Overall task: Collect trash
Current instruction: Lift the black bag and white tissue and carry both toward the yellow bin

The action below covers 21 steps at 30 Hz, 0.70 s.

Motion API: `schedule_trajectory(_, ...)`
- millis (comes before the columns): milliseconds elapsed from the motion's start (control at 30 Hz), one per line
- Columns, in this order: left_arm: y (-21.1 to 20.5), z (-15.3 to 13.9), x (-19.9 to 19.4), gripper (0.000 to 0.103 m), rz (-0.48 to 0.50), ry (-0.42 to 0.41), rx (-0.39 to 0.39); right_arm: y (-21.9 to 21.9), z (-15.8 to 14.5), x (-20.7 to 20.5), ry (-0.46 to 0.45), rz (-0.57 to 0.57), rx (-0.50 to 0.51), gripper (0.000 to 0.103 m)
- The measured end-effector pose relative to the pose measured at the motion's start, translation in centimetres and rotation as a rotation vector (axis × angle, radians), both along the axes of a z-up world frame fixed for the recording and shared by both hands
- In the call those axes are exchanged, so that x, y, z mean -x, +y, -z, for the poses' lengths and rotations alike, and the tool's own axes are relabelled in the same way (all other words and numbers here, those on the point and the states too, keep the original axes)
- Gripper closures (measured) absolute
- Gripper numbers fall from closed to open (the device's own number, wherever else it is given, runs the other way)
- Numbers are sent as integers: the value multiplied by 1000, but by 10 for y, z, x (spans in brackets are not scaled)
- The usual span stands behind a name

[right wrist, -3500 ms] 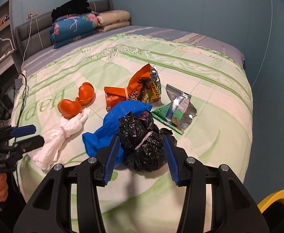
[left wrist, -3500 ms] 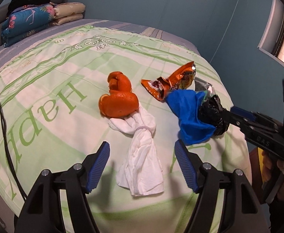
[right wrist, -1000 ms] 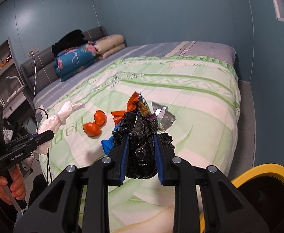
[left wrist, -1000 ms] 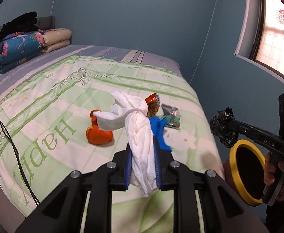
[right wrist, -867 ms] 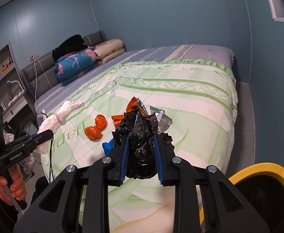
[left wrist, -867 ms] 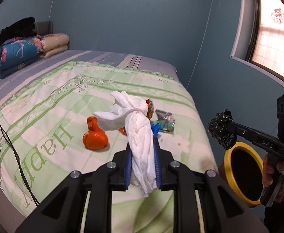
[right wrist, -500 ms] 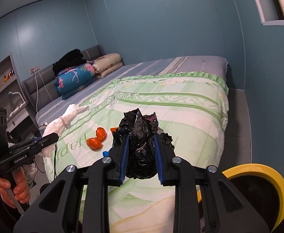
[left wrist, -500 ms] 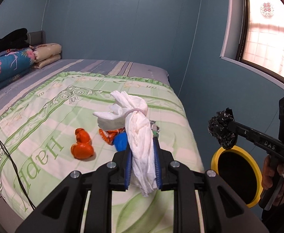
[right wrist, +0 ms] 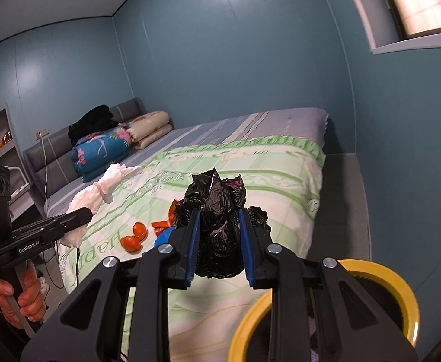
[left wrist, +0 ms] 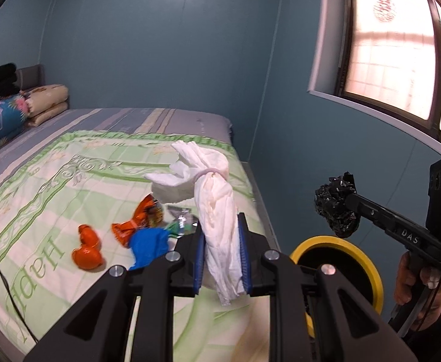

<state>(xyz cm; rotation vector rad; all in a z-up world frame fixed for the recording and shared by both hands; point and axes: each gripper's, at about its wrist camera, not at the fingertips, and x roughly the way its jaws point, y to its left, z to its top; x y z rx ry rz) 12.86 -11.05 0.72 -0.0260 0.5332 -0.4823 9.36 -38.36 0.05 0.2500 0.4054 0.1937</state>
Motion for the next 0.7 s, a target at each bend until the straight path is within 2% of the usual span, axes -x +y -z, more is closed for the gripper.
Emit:
schedule_trajectory(200,-27,-1,1,85,55,0,2,-23,-4,19,-29,64,1,79)
schedule_trajectory(700,-89,7,15,84,174,1,-40,-63,7,53,-24,184,-10,79)
